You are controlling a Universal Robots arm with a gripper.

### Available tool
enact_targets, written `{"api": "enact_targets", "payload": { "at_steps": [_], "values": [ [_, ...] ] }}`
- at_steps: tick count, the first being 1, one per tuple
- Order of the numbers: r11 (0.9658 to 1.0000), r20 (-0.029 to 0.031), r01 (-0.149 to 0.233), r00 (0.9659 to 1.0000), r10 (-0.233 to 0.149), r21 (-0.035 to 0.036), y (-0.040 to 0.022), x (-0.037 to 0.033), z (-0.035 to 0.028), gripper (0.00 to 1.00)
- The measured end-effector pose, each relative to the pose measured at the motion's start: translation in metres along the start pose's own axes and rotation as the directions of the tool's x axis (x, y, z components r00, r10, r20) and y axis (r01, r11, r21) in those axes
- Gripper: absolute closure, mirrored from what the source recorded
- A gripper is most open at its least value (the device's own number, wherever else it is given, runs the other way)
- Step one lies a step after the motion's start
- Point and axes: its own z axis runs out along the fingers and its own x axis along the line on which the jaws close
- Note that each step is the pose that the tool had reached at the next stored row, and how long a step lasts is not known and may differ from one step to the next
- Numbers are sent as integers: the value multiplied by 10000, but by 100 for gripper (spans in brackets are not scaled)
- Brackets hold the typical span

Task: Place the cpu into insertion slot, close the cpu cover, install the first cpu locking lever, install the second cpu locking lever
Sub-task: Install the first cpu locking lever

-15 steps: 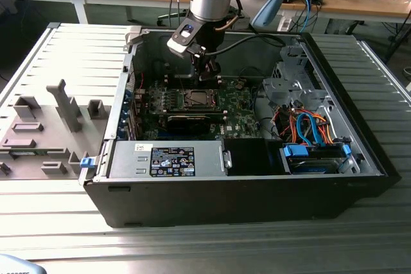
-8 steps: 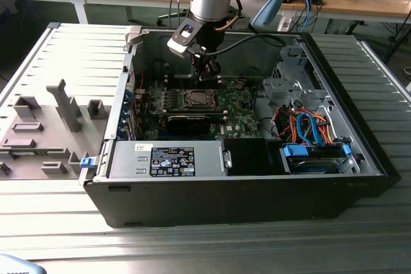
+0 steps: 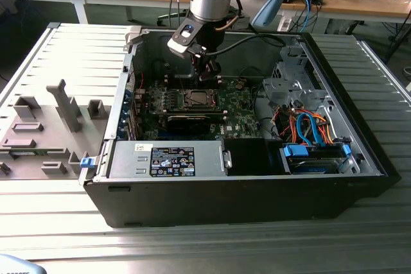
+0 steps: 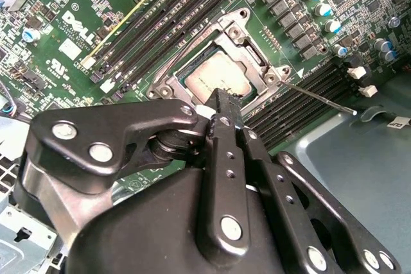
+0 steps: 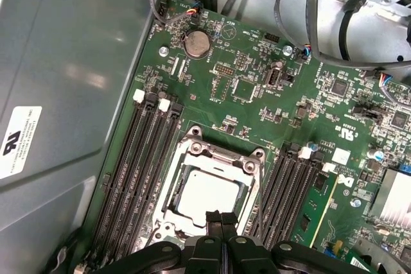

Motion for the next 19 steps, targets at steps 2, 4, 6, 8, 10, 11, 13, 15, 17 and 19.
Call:
{"api": "enact_targets", "payload": {
  "at_steps": [2,4,6,8,10,11,13,15,17,19],
  "values": [
    [10000,0,10,10000,-10,0,0,0,0,89],
    [10000,1,27,10000,-27,0,0,0,0,89],
    [10000,2,44,10000,-44,-1,0,0,0,89],
    [10000,2,54,10000,-54,-1,0,0,0,89],
    [10000,3,65,10000,-65,-1,0,0,0,89],
    [10000,3,73,10000,-73,-2,0,0,0,89],
    [10000,4,84,10000,-84,-2,0,0,0,89],
    [9999,5,105,9999,-105,-3,0,0,0,89],
    [9999,6,120,9999,-120,-3,0,0,0,89],
    [9999,6,130,9999,-130,-3,0,0,0,89]
  ]
}}
